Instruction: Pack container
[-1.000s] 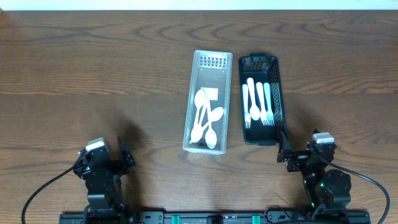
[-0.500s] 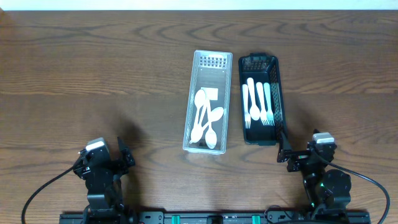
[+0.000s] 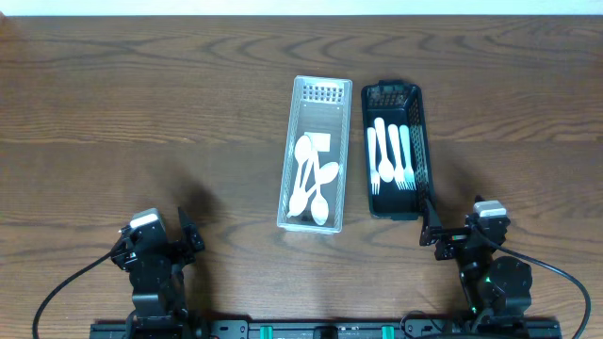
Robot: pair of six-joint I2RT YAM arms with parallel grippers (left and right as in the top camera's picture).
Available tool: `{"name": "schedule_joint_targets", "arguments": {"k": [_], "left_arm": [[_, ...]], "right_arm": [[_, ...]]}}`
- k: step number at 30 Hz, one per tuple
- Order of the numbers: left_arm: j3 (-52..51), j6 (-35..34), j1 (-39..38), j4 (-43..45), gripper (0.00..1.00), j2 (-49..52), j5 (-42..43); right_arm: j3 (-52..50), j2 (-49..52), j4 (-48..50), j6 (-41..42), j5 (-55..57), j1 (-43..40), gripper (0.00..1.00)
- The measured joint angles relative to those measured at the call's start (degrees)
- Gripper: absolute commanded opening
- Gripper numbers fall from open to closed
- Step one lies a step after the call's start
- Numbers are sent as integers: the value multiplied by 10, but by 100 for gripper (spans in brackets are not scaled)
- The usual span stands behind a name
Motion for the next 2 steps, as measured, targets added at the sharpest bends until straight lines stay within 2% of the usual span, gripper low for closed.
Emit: {"name": "schedule_joint_targets", "arguments": {"k": [2], "left_arm": [[0, 0, 0, 0, 98, 0, 0]], "right_arm": [[0, 0, 0, 0, 0, 0, 99]]}}
